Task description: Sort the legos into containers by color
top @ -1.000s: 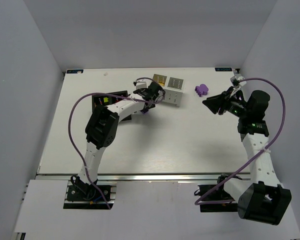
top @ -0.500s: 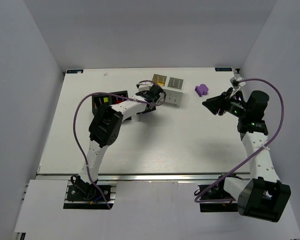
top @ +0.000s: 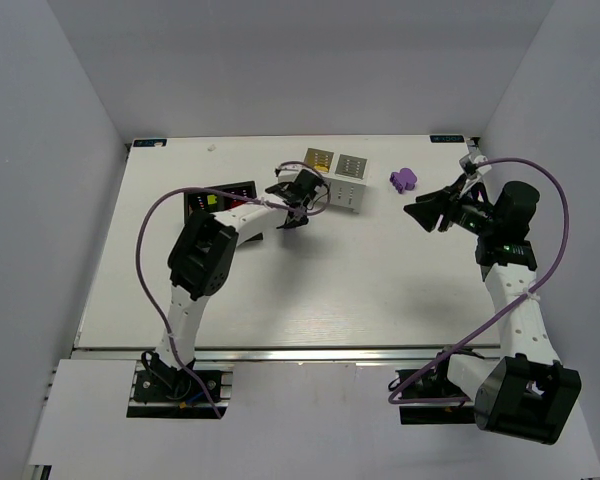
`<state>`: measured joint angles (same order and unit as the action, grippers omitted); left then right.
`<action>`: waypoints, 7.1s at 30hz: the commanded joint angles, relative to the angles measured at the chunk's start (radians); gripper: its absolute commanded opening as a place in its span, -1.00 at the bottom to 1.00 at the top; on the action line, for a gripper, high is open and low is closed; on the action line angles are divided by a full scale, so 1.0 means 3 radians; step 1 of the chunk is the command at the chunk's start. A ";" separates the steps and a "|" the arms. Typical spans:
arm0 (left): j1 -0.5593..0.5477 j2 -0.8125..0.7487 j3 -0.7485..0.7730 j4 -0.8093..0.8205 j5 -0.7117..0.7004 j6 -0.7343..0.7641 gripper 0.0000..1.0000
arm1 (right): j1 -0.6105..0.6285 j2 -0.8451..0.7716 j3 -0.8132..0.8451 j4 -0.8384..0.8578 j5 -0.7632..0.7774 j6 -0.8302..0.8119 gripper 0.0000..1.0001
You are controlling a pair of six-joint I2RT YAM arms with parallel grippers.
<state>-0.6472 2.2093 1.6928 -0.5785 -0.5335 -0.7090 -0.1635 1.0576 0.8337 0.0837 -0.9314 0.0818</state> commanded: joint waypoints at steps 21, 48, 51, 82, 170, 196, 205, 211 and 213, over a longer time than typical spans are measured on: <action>-0.0001 -0.0196 0.1597 0.0451 0.2131 0.1131 -1.00 | -0.0263 0.0141 0.0069 -0.0110 -0.0081 -0.0339 -0.53; -0.0001 0.0382 0.1869 0.0849 0.1835 0.1106 -0.04 | -0.0411 0.0202 0.0054 -0.0070 -0.0275 -0.0298 -0.39; -0.0001 0.0459 0.1930 0.0906 0.1829 0.1090 0.17 | -0.0421 0.0207 0.0049 -0.0064 -0.0280 -0.0298 -0.38; -0.0001 -0.3686 -0.2178 0.0933 0.2280 0.1621 0.71 | -0.0136 0.0616 0.0283 -0.0427 0.0093 -0.1683 0.46; -0.0001 -0.5099 -0.3260 0.0717 0.1339 0.1923 0.95 | 0.0698 0.4549 0.4144 -0.1256 0.3386 -0.0206 0.55; -0.0001 -0.5196 -0.3265 0.0717 0.1354 0.1923 0.95 | 0.0683 0.4308 0.3582 -0.1169 0.3381 -0.0232 0.42; -0.0001 -0.5253 -0.3265 0.0727 0.1369 0.1923 0.95 | 0.0683 0.4216 0.3546 -0.1276 0.3406 -0.0257 0.57; -0.0001 -0.5268 -0.3265 0.0717 0.1395 0.1923 0.95 | 0.0703 0.4175 0.3536 -0.1327 0.3427 -0.0257 0.62; -0.0001 -0.5278 -0.3265 0.0722 0.1400 0.1924 0.95 | 0.0698 0.4190 0.3561 -0.1353 0.3427 -0.0257 0.57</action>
<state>-0.6498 0.6422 0.7258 -0.3809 -0.1307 -0.1383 0.0471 2.3734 1.8996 -0.2913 0.0795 0.0116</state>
